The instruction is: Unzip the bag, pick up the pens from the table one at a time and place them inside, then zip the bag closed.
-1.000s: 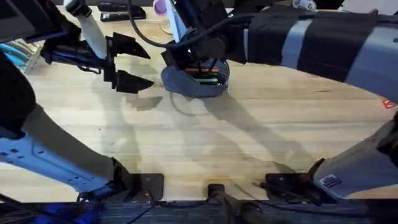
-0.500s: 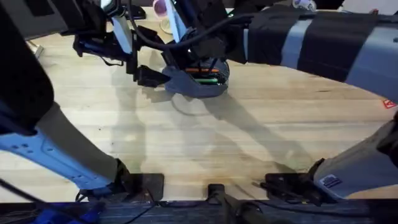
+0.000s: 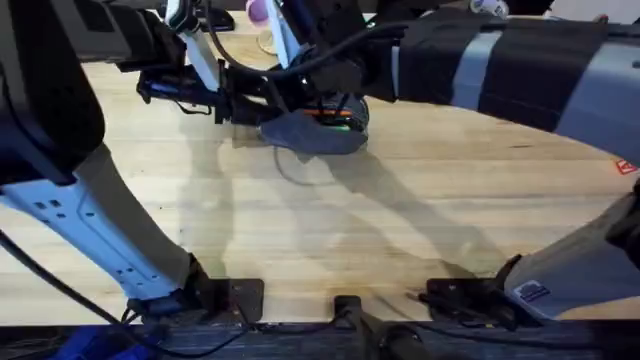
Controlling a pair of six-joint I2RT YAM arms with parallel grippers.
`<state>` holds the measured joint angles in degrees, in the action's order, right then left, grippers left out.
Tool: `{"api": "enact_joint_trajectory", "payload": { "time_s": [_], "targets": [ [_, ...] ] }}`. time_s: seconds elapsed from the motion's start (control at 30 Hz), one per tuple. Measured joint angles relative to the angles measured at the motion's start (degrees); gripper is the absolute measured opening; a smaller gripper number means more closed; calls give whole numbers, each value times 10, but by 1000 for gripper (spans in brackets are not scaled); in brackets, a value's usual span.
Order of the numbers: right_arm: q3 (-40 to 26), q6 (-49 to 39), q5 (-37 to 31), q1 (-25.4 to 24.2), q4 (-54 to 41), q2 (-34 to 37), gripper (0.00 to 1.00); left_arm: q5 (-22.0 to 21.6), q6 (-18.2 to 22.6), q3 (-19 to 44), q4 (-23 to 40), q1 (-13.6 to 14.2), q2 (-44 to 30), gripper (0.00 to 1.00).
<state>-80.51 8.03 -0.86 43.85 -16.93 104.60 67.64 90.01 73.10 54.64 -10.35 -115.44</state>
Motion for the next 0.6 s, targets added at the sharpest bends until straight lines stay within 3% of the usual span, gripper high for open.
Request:
{"api": "enact_joint_trajectory", "payload": {
  "time_s": [0.03,0.1,0.6],
  "targets": [
    [0,0,0,-1,0,0,31,1,0,0,0,1,0,127],
    [0,-1,0,-4,-1,0,31,3,1,0,-5,3,0,52],
    [0,-1,48,-82,-53,-2,31,18,1,0,-7,15,0,43]
  ]
}}
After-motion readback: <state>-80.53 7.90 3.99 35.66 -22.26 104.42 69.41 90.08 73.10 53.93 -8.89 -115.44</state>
